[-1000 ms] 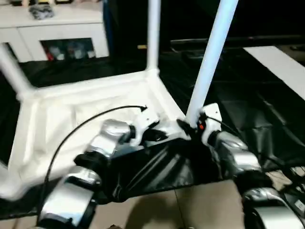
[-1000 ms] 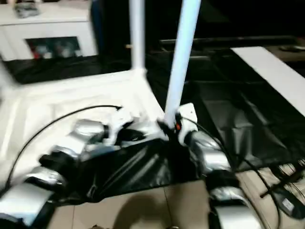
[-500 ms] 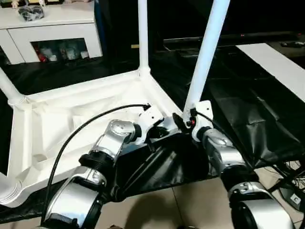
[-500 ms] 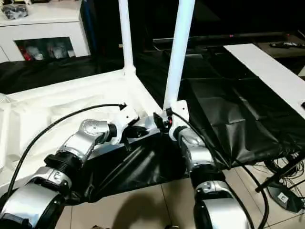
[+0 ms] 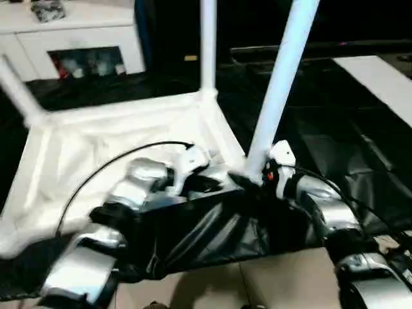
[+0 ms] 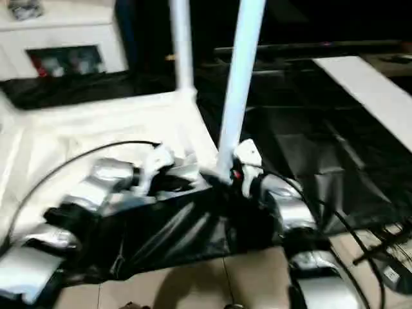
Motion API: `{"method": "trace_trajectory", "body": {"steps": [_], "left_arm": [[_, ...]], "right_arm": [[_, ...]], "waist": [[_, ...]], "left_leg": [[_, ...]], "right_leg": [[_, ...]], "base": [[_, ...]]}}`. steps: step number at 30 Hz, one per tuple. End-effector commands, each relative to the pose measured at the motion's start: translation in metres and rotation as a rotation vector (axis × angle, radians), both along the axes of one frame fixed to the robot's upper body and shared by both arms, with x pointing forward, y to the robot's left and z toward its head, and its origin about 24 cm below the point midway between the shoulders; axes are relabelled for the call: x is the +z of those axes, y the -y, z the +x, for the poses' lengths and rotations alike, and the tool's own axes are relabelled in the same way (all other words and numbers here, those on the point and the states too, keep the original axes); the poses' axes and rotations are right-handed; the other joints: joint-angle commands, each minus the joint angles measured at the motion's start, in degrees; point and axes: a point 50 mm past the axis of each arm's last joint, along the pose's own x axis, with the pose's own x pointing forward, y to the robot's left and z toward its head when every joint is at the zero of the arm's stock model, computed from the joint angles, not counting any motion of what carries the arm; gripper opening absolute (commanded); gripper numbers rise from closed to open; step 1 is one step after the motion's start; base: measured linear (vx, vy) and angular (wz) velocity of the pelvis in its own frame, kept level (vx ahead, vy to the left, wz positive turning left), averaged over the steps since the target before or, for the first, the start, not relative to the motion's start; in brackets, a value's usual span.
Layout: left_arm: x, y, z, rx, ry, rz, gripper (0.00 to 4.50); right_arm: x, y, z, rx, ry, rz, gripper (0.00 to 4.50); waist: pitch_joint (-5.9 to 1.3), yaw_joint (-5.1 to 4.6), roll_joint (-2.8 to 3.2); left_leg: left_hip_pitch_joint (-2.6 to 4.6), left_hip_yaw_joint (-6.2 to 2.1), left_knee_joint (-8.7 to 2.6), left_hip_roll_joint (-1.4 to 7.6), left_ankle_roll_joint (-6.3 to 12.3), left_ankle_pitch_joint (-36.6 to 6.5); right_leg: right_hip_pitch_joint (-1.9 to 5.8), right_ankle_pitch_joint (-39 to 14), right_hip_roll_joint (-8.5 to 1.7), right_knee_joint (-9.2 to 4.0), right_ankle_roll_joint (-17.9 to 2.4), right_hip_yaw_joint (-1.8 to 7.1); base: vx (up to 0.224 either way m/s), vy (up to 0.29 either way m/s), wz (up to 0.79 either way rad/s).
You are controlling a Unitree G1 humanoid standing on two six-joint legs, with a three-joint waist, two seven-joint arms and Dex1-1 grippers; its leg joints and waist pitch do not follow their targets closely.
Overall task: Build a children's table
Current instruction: Rotate leg to tighten
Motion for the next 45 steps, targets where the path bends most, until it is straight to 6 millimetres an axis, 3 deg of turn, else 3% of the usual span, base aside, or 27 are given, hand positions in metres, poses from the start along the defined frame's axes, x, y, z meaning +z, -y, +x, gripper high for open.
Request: {"method": "trace_trajectory", "body": {"steps": [1,4,8,11,21,27,31,32,33,34,36,37,38,41,42,44,45], "left_arm": [[-0.005,0.006,-0.008,-0.103,-0.028,0.029,0.00],[-0.003,0.000,-0.011,-0.157,-0.044,0.021,0.00],[-0.001,-0.003,-0.013,-0.198,-0.060,0.011,0.00],[0.000,-0.008,-0.014,-0.232,-0.075,0.018,0.00],[0.002,-0.009,-0.013,-0.236,-0.080,0.015,0.00],[0.000,-0.007,-0.013,-0.208,-0.081,0.008,0.00],[-0.001,0.001,-0.003,-0.066,-0.033,0.009,0.00],[-0.001,0.001,-0.003,-0.066,-0.033,0.009,0.00],[0.000,0.009,-0.001,-0.035,-0.022,-0.001,0.00],[0.000,0.009,0.000,-0.032,-0.021,-0.002,0.00],[0.000,0.023,0.001,0.003,-0.014,-0.018,0.00],[0.000,0.028,0.001,0.016,-0.010,-0.023,0.00],[0.000,0.028,0.001,0.016,-0.010,-0.023,0.00],[-0.003,0.059,-0.001,0.089,-0.005,-0.053,0.00],[-0.003,0.059,-0.001,0.089,-0.005,-0.053,0.00],[-0.005,0.072,-0.003,0.135,-0.005,-0.066,0.00],[-0.005,0.075,-0.004,0.143,-0.005,-0.068,0.00]], "right_arm": [[0.002,-0.002,-0.006,0.106,-0.013,-0.005,4.36],[0.003,0.002,-0.013,0.211,-0.038,-0.032,4.36],[0.003,0.003,-0.014,0.253,-0.053,-0.048,4.00],[0.005,0.002,-0.014,0.306,-0.064,-0.064,3.78],[0.002,-0.002,-0.018,0.357,-0.087,-0.075,2.89],[-0.001,-0.005,-0.020,0.347,-0.097,-0.041,2.72],[-0.001,-0.010,-0.012,0.160,-0.072,0.026,2.70],[-0.001,-0.010,-0.012,0.160,-0.072,0.026,2.70],[-0.005,-0.012,-0.005,0.030,-0.054,0.019,2.70],[-0.005,-0.013,-0.005,0.019,-0.053,0.018,2.70],[-0.010,-0.018,0.003,-0.137,-0.040,0.018,2.70],[-0.012,-0.020,0.005,-0.184,-0.039,0.021,2.70],[-0.012,-0.020,0.005,-0.184,-0.039,0.021,2.69],[-0.020,-0.049,0.015,-0.423,-0.077,0.064,2.69],[-0.020,-0.049,0.015,-0.423,-0.077,0.064,2.69],[-0.020,-0.071,0.017,-0.482,-0.081,0.069,2.69],[-0.019,-0.078,0.016,-0.479,-0.073,0.067,3.04]], "waist": [[-4.15,0.08,-0.43],[-4.01,0.48,-0.40],[-3.69,0.43,-0.45],[-3.65,0.43,-0.48],[-3.91,0.53,-0.52],[-3.98,0.54,-0.44],[-3.75,0.58,-0.31],[-3.71,0.49,-0.53],[-3.67,0.45,-0.55],[-3.49,0.32,-0.50],[-3.46,-0.09,-0.67],[-3.43,-0.38,-0.39],[-3.45,-0.47,-0.51],[-3.37,-1.44,-0.39],[-3.42,-1.65,-0.45],[-3.32,-1.86,-0.33],[-3.24,-1.94,-0.29]], "left_leg": [[0.45,0.28,-2.71,0.75,6.53,-9.3],[0.64,0.37,-2.82,0.90,6.27,-10.5],[0.85,0.34,-3.19,0.98,4.06,-14.1],[0.97,0.33,-3.28,1.00,3.54,-14.7],[0.80,0.39,-2.98,0.91,4.28,-12.0],[0.85,0.39,-2.92,0.92,4.16,-11.9],[0.97,0.43,-3.05,0.95,3.62,-13.1],[1.02,0.26,-3.24,0.88,2.50,-14.2],[0.99,0.26,-3.27,0.87,2.37,-14.5],[1.18,0.30,-3.37,0.92,1.63,-15.4],[0.98,0.01,-3.56,0.74,0.74,-16.1],[0.90,-0.07,-3.67,0.66,0.19,-16.2],[0.99,-0.12,-3.66,0.56,0.19,-16.6],[1.10,-0.14,-3.68,0.44,0.05,-18.1],[0.97,-0.17,-3.70,0.39,-0.06,-17.8],[1.15,-0.15,-3.70,0.31,-0.13,-18.6],[1.34,-0.17,-3.71,0.28,-0.12,-19.6]], "right_leg": [[3.73,-3.7,-2.19,-2.22,-16.2,1.68],[3.57,-5.1,-2.23,-2.33,-16.3,1.72],[3.39,-12.3,-2.38,-3.06,-14.8,1.81],[3.30,-13.6,-2.37,-3.15,-14.4,1.84],[3.51,-9.7,-2.31,-2.62,-15.1,1.78],[3.53,-9.3,-2.27,-2.58,-15.3,1.80],[3.36,-10.9,-2.28,-2.86,-15.1,1.79],[3.43,-14.8,-2.40,-3.11,-13.7,1.69],[3.43,-16.0,-2.43,-3.29,-13.2,1.69],[2.98,-18.3,-2.48,-3.55,-12.4,1.81],[3.17,-21.2,-2.60,-3.82,-11.1,1.75],[3.08,-21.7,-2.59,-3.97,-10.6,1.79],[3.06,-22.3,-2.55,-4.11,-10.3,1.68],[2.76,-22.5,-2.38,-4.30,-10.5,1.72],[2.90,-22.6,-2.40,-4.25,-10.4,1.71],[2.58,-24.0,-2.32,-4.59,-9.8,1.68],[2.42,-25.2,-2.29,-4.81,-9.5,1.63]], "base": [[0.000,0.000,0.00],[0.000,0.000,0.00],[0.000,0.000,0.00],[0.000,0.000,0.00],[0.000,0.000,0.00],[0.000,0.000,0.00],[0.000,0.000,0.00],[0.000,0.000,0.00],[0.000,0.000,0.00],[0.000,0.000,0.00],[0.000,0.000,0.00],[0.000,0.000,0.00],[0.000,0.000,0.00],[0.000,0.000,0.00],[0.000,0.000,0.00],[0.000,0.000,0.00],[0.000,0.000,0.00]]}}
